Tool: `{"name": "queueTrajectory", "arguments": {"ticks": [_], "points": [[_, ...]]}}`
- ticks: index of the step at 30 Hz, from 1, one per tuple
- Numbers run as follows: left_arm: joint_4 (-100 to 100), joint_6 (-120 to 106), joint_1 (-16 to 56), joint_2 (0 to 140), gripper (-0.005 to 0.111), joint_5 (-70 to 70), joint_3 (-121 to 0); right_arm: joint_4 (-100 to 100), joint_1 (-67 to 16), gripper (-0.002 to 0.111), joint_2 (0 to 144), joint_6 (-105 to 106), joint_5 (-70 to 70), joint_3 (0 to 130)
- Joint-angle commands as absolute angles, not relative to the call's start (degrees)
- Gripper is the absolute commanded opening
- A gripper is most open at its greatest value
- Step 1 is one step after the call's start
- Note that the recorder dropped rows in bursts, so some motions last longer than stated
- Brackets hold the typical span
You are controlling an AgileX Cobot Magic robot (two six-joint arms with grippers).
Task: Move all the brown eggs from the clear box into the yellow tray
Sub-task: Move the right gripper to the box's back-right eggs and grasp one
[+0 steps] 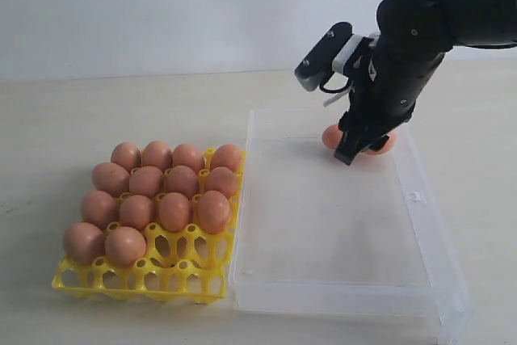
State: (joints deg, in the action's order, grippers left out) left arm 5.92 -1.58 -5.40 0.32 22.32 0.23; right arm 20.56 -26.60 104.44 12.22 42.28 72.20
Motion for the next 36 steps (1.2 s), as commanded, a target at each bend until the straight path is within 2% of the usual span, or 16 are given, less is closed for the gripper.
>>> {"name": "queueTrajectory", "arguments": {"ticks": [1,10,21,27,36], "points": [[5.8,-1.2,-5.1,0.0,0.000,21.8,0.0,19.4,-24.8,0.053,107.7,28.7,41.4,75.8],[5.8,-1.2,-5.1,0.0,0.000,21.8,0.0,21.2,-21.3,0.053,115.4,31.1,44.5,81.5],[5.8,-1.2,-5.1,0.0,0.000,21.8,0.0,23.3,-19.7,0.053,117.4,33.8,44.1,82.2],[5.8,-1.2,-5.1,0.0,0.000,21.8,0.0,22.8,-19.6,0.061,119.3,34.1,41.0,82.2],[5.8,-1.2,-5.1,0.0,0.000,21.8,0.0,22.7,-19.3,0.060,124.8,33.5,38.7,86.1]]}}
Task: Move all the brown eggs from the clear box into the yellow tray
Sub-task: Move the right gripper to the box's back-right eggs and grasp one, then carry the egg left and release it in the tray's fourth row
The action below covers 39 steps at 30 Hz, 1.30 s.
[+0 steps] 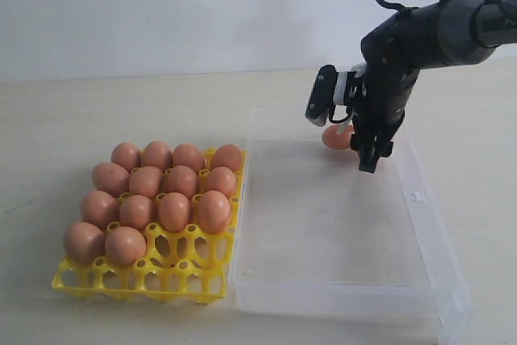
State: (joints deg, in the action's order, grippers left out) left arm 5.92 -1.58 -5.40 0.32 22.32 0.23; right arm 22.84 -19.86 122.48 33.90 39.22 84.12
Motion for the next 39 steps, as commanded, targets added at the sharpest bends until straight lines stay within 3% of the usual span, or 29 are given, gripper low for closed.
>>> {"name": "queueTrajectory", "arguments": {"ticks": [1,3,8,12,17,26,32,39], "points": [[5.8,-1.2,-5.1,0.0,0.000,21.8,0.0,22.7,-19.3,0.058,125.2,32.4,38.7,86.4],[5.8,-1.2,-5.1,0.0,0.000,21.8,0.0,22.9,-19.3,0.048,125.6,29.9,38.8,86.7],[5.8,-1.2,-5.1,0.0,0.000,21.8,0.0,22.8,-19.3,0.000,124.2,25.7,39.9,86.7],[5.8,-1.2,-5.1,0.0,0.000,21.8,0.0,18.9,-19.6,0.000,119.7,16.9,37.4,86.0],[5.8,-1.2,-5.1,0.0,0.000,21.8,0.0,7.1,-22.7,0.000,110.5,13.2,22.1,77.7],[5.8,-1.2,-5.1,0.0,0.000,21.8,0.0,-3.5,-38.2,0.000,99.1,4.9,-10.7,56.9],[5.8,-1.2,-5.1,0.0,0.000,21.8,0.0,19.9,-45.8,0.000,100.3,-22.7,-18.7,52.2],[5.8,-1.2,-5.1,0.0,0.000,21.8,0.0,37.0,-46.6,0.000,105.4,-46.5,-29.9,51.5]]}}
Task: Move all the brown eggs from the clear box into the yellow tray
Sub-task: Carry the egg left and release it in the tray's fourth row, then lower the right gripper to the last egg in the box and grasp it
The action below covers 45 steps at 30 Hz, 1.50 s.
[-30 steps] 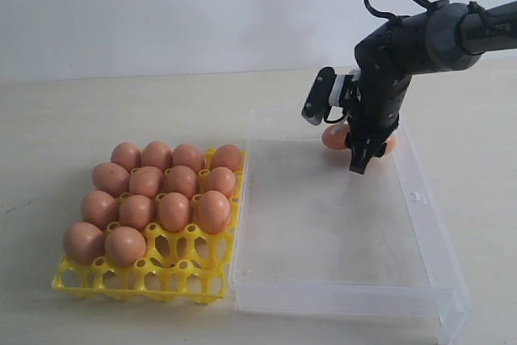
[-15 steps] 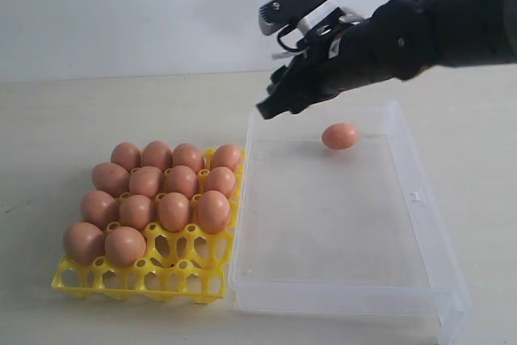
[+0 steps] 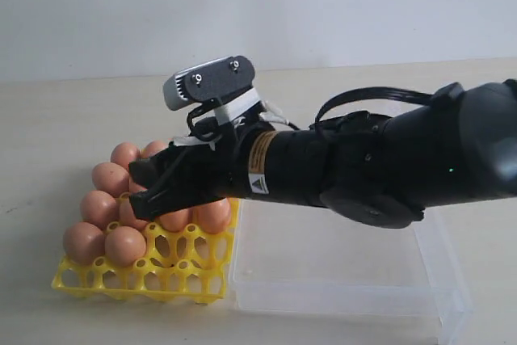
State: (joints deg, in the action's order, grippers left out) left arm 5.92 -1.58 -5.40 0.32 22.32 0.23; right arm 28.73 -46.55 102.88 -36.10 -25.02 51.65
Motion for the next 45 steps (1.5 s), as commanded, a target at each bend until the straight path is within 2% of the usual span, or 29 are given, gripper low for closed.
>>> {"name": "queueTrajectory", "arguments": {"ticks": [1,9,17,21,25,26,28,33,35,37,41,42,45], "points": [[5.8,-1.2,-5.1,0.0,0.000,21.8,0.0,37.4,-46.6,0.000,106.1,-46.6,-29.9,51.5],[5.8,-1.2,-5.1,0.0,0.000,21.8,0.0,40.9,-46.6,0.000,109.9,-54.3,-33.0,51.2],[5.8,-1.2,-5.1,0.0,0.000,21.8,0.0,39.3,-46.0,0.002,113.8,-51.0,-35.0,51.2],[5.8,-1.2,-5.1,0.0,0.000,21.8,0.0,38.9,-46.0,0.013,115.5,-49.7,-36.6,51.2],[5.8,-1.2,-5.1,0.0,0.000,21.8,0.0,34.8,-46.0,0.039,115.4,-46.2,-36.4,51.2],[5.8,-1.2,-5.1,0.0,0.000,21.8,0.0,33.8,-46.0,0.050,115.4,-46.1,-36.1,51.2],[5.8,-1.2,-5.1,0.0,0.000,21.8,0.0,32.9,-46.0,0.060,115.2,-46.1,-35.5,51.2],[5.8,-1.2,-5.1,0.0,0.000,21.8,0.0,32.0,-46.0,0.061,110.1,-46.6,-32.1,51.2],[5.8,-1.2,-5.1,0.0,0.000,21.8,0.0,31.6,-46.0,0.060,103.1,-47.3,-23.5,51.3],[5.8,-1.2,-5.1,0.0,0.000,21.8,0.0,30.8,-45.6,0.058,95.9,-44.4,-2.9,54.0],[5.8,-1.2,-5.1,0.0,0.000,21.8,0.0,25.8,-41.1,0.058,92.9,-33.3,24.7,60.5],[5.8,-1.2,-5.1,0.0,0.000,21.8,0.0,23.5,-37.1,0.058,94.0,-31.1,31.7,63.8],[5.8,-1.2,-5.1,0.0,0.000,21.8,0.0,21.2,-30.4,0.058,98.0,-31.2,35.0,68.4]]}}
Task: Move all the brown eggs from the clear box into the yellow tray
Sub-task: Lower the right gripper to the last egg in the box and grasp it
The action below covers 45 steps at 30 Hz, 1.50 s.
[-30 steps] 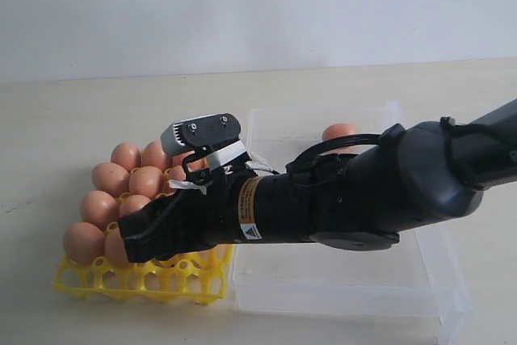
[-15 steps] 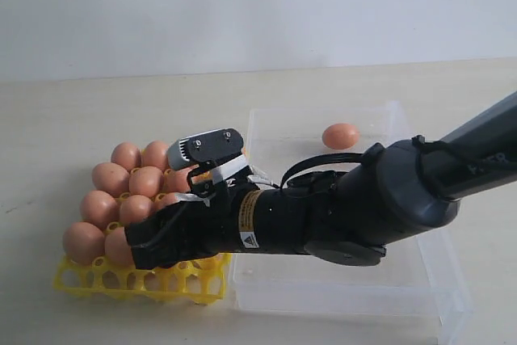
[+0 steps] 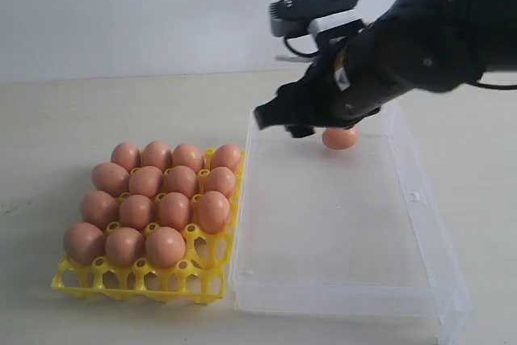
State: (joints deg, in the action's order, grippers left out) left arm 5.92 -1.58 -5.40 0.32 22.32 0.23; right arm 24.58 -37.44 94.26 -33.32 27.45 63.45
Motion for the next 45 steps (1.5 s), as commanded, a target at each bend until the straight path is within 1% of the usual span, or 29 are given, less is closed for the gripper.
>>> {"name": "queueTrajectory", "arguments": {"ticks": [1,2,4,5,7,9,12,18,26,27,28,29,31,32,33,38,41,43,45], "points": [[5.8,-1.2,-5.1,0.0,0.000,21.8,0.0,21.9,-28.7,0.058,99.7,-31.0,34.5,69.4],[5.8,-1.2,-5.1,0.0,0.000,21.8,0.0,22.9,-27.4,0.058,101.4,-29.2,34.3,70.4],[5.8,-1.2,-5.1,0.0,0.000,21.8,0.0,24.3,-25.7,0.058,105.8,-13.7,35.1,72.6],[5.8,-1.2,-5.1,0.0,0.000,21.8,0.0,24.5,-24.9,0.058,108.4,-0.8,35.2,73.3],[5.8,-1.2,-5.1,0.0,0.000,21.8,0.0,26.0,-24.8,0.058,112.0,11.8,34.0,73.7],[5.8,-1.2,-5.1,0.0,0.000,21.8,0.0,26.6,-24.5,0.058,115.1,16.3,29.3,73.7],[5.8,-1.2,-5.1,0.0,0.000,21.8,0.0,28.0,-23.9,0.058,118.3,16.5,21.5,74.4],[5.8,-1.2,-5.1,0.0,0.000,21.8,0.0,28.0,-22.1,0.058,123.6,14.9,25.4,82.1],[5.8,-1.2,-5.1,0.0,0.000,21.8,0.0,24.1,-22.1,0.057,127.0,14.9,25.2,85.2],[5.8,-1.2,-5.1,0.0,0.000,21.8,0.0,23.8,-22.1,0.054,127.0,14.8,25.8,85.2],[5.8,-1.2,-5.1,0.0,0.000,21.8,0.0,23.8,-22.1,0.048,127.0,13.9,26.4,85.2],[5.8,-1.2,-5.1,0.0,0.000,21.8,0.0,23.8,-22.1,0.040,127.0,13.0,26.9,85.2],[5.8,-1.2,-5.1,0.0,0.000,21.8,0.0,23.7,-22.1,0.019,126.6,11.9,27.2,85.2],[5.8,-1.2,-5.1,0.0,0.000,21.8,0.0,23.0,-22.1,0.006,126.0,11.4,27.2,85.2],[5.8,-1.2,-5.1,0.0,0.000,21.8,0.0,22.2,-22.1,0.000,125.3,10.2,27.2,85.2],[5.8,-1.2,-5.1,0.0,0.000,21.8,0.0,16.0,-22.1,0.000,119.9,3.6,22.2,83.5],[5.8,-1.2,-5.1,0.0,0.000,21.8,0.0,7.3,-23.4,0.000,113.7,1.9,11.3,77.1],[5.8,-1.2,-5.1,0.0,0.000,21.8,0.0,0.6,-25.5,0.000,109.2,1.9,0.7,70.4],[5.8,-1.2,-5.1,0.0,0.000,21.8,0.0,-1.4,-28.0,0.000,105.5,0.0,-8.5,64.2]]}}
